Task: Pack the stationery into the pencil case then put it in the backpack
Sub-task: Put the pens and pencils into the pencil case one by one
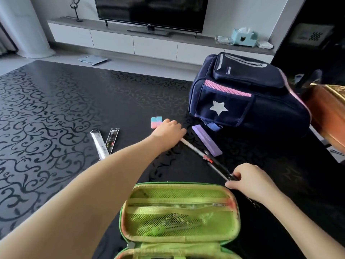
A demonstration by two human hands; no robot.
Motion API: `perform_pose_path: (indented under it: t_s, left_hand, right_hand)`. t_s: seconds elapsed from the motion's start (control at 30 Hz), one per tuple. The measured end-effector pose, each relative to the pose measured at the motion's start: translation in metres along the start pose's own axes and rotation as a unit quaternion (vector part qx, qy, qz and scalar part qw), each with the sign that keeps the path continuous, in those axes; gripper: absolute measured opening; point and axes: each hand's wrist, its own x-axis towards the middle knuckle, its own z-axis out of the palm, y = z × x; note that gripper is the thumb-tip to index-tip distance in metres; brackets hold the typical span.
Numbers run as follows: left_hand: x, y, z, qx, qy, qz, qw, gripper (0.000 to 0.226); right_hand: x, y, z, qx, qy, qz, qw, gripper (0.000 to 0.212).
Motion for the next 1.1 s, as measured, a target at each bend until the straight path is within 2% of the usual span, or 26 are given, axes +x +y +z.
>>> perform_pose_path:
  t_s: [0.2, 0.4, 0.57, 0.67, 0.8, 0.9, 0.97, 1.0, 1.03, 1.1]
  left_hand:
    - [-0.017, -0.002, 0.001, 0.002, -0.032, -0.046, 0.998, 0.026]
    - [-0.031, 0.011, 0.000, 0.063, -0.006, 0.021, 0.998, 0.025]
    - [-0.029, 0.024, 0.000, -0.100, 0.010, -0.071, 0.992, 0.028]
    - [-0.017, 0.036, 0.001, -0.211, 0.019, -0.114, 0.971, 0.029]
    - [-0.018, 0.046, -0.001, -0.261, 0.029, -0.155, 0.952, 0.016]
    - [-0.037, 0.040, -0.012, -0.355, 0.061, -0.181, 0.915, 0.016]
    - [-0.068, 0.034, -0.026, -0.408, 0.092, -0.176, 0.891, 0.015]
    - [-0.090, 0.033, -0.033, -0.429, 0.099, -0.161, 0.883, 0.013]
    - [-0.118, 0.034, -0.039, -0.443, 0.098, -0.137, 0.880, 0.010]
    - [-0.174, 0.039, -0.048, -0.438, 0.088, -0.077, 0.891, 0.007]
  right_hand:
    - [-0.008, 0.014, 0.009, 0.085, 0.037, 0.008, 0.996, 0.033]
    - [-0.024, 0.023, 0.010, 0.084, 0.045, 0.034, 0.995, 0.043]
    - [-0.042, 0.025, 0.008, 0.068, 0.046, 0.073, 0.994, 0.047]
    - [-0.046, 0.025, 0.006, 0.069, 0.057, 0.093, 0.992, 0.050]
    - [-0.048, 0.018, 0.003, 0.059, 0.059, 0.114, 0.990, 0.050]
    - [-0.048, 0.018, 0.003, 0.062, 0.059, 0.121, 0.989, 0.050]
    - [-0.051, 0.018, 0.002, 0.070, 0.061, 0.120, 0.988, 0.041]
    - [-0.051, 0.018, 0.001, 0.070, 0.064, 0.117, 0.989, 0.029]
    - [-0.053, 0.016, 0.001, 0.069, 0.069, 0.116, 0.988, 0.021]
    - [-0.055, 0.015, 0.004, 0.060, 0.085, 0.113, 0.988, 0.020]
